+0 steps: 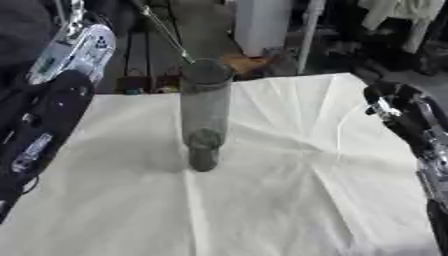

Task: Arrange flowers into the vase.

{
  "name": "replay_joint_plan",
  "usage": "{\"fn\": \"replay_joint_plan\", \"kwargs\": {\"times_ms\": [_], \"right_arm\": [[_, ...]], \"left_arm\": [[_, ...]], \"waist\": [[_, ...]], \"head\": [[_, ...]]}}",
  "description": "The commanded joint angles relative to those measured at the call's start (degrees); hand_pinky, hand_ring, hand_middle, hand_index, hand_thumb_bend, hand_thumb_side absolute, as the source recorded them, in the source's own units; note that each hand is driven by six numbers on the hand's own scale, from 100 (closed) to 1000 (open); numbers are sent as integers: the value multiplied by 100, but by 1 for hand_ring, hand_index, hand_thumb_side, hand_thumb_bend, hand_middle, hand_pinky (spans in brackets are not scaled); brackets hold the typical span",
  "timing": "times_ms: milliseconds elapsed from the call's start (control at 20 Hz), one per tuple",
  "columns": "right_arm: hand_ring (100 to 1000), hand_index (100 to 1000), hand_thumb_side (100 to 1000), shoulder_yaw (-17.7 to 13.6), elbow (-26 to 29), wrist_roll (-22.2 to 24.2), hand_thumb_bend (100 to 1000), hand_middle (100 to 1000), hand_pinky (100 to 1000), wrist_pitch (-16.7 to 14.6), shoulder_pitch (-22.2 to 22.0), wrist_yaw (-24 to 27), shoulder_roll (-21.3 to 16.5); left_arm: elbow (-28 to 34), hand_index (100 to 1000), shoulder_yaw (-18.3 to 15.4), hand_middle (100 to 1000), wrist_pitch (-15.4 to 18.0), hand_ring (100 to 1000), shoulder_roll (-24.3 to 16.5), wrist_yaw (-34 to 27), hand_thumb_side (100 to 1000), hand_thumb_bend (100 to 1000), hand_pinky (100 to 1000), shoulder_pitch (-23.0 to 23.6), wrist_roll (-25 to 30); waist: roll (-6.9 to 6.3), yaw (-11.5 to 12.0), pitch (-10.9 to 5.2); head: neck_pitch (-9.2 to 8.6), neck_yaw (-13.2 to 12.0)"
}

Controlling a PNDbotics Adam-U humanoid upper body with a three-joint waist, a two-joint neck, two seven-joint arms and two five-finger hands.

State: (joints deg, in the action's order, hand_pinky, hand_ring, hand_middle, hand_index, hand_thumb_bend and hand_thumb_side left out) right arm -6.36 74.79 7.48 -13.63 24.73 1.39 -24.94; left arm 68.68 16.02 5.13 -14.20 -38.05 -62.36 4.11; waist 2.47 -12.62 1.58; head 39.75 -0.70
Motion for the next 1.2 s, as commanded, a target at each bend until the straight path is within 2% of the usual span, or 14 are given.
{"fn": "replay_joint_plan", "kwargs": {"times_ms": [50, 1200], "right_arm": [[503, 713, 572, -46, 56, -3, 477, 557, 632, 2, 83, -4, -122], [503, 711, 571, -26, 56, 36, 480, 555, 631, 5, 115, -24, -117]], "left_arm": [[-5, 100, 13, 100, -15, 100, -99, 70, 503, 962, 100, -80, 55], [-372, 100, 280, 100, -109, 100, 67, 549, 549, 948, 100, -44, 292]], "waist": [[1, -6, -69], [-44, -9, -59]], "head": [[43, 29], [51, 81]]}}
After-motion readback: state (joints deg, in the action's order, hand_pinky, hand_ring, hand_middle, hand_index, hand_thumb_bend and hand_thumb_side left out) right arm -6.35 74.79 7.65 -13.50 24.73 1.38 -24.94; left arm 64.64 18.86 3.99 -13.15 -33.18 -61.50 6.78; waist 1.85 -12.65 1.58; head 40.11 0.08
